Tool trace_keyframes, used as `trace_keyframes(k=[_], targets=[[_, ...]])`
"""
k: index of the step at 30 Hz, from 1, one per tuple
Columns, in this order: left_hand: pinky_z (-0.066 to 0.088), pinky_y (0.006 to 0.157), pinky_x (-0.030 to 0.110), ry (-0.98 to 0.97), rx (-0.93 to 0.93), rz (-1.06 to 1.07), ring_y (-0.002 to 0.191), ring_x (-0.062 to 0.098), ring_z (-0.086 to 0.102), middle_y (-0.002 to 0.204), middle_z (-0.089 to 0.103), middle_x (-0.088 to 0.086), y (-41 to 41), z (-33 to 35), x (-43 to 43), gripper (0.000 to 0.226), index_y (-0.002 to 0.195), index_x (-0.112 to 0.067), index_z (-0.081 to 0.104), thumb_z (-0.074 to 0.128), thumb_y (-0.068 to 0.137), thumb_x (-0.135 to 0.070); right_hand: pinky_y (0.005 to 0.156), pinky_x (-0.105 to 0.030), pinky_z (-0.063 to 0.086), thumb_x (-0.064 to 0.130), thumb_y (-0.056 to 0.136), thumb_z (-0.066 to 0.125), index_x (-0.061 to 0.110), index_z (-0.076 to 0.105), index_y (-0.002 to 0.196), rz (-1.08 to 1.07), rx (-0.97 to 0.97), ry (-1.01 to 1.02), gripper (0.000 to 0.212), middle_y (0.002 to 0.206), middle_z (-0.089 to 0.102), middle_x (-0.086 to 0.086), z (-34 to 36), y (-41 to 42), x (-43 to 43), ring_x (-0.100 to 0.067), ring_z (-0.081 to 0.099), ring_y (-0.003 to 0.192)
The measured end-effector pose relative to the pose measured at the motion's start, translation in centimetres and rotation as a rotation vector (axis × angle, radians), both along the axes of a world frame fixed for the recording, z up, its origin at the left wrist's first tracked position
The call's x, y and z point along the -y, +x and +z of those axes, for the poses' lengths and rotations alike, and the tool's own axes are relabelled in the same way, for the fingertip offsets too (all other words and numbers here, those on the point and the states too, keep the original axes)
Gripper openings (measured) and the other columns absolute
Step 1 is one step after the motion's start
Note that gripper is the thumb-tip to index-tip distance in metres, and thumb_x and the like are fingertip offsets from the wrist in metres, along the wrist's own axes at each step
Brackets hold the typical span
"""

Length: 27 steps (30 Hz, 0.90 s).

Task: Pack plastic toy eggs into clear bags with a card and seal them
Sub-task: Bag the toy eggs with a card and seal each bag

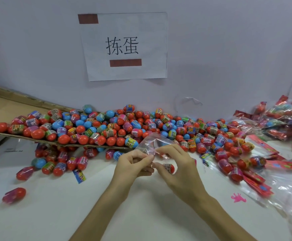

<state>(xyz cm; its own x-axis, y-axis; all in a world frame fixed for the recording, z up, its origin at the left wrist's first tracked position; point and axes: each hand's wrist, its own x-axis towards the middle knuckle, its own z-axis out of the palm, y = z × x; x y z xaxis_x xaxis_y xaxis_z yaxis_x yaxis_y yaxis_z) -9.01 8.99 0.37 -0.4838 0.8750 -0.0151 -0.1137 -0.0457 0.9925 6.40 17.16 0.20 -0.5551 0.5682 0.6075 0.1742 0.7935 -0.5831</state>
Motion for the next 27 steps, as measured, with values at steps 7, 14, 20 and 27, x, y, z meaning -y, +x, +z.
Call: trace_keyframes(k=[7, 14, 20, 27], targets=[[0.059, 0.063, 0.027, 0.003, -0.129, 0.018, 0.068, 0.023, 0.074, 0.073, 0.075, 0.015, 0.5, 0.0, -0.1, 0.042, 0.078, 0.004, 0.064, 0.08, 0.082, -0.035, 0.079, -0.033, 0.056, 0.011, 0.09, 0.074, 0.021, 0.074, 0.103, -0.07, -0.06, -0.001, 0.017, 0.098, 0.068, 0.014, -0.4, -0.2, -0.3, -0.008, 0.064, 0.094], [0.051, 0.057, 0.023, 0.077, -0.192, 0.035, 0.058, 0.015, 0.06, 0.062, 0.066, 0.007, 0.7, 0.0, -0.2, 0.037, 0.056, -0.018, 0.06, 0.08, 0.084, -0.033, 0.09, -0.022, 0.052, 0.03, 0.086, 0.074, 0.029, 0.064, 0.124, 0.085, 0.0, -0.012, 0.039, 0.113, 0.064, 0.024, -0.3, 0.1, -0.1, -0.005, 0.063, 0.109], [0.043, 0.059, 0.024, 0.149, -0.255, 0.053, 0.06, 0.017, 0.045, 0.06, 0.049, 0.004, 1.1, 0.5, 0.2, 0.043, 0.06, -0.014, 0.053, 0.081, 0.073, -0.043, 0.079, -0.011, 0.051, 0.006, 0.092, 0.073, 0.022, 0.074, 0.111, 0.081, -0.137, -0.016, 0.025, 0.102, 0.073, 0.022, -0.6, -0.2, 0.1, -0.002, 0.07, 0.094], [0.04, 0.055, 0.024, 0.16, -0.266, 0.045, 0.058, 0.016, 0.04, 0.059, 0.044, 0.009, 1.7, 0.6, 0.4, 0.054, 0.059, -0.009, 0.048, 0.082, 0.07, -0.049, 0.072, -0.021, 0.056, 0.01, 0.091, 0.073, 0.022, 0.075, 0.105, 0.05, -0.203, -0.043, 0.018, 0.095, 0.073, 0.02, -0.6, 0.4, 0.4, -0.008, 0.072, 0.087]])
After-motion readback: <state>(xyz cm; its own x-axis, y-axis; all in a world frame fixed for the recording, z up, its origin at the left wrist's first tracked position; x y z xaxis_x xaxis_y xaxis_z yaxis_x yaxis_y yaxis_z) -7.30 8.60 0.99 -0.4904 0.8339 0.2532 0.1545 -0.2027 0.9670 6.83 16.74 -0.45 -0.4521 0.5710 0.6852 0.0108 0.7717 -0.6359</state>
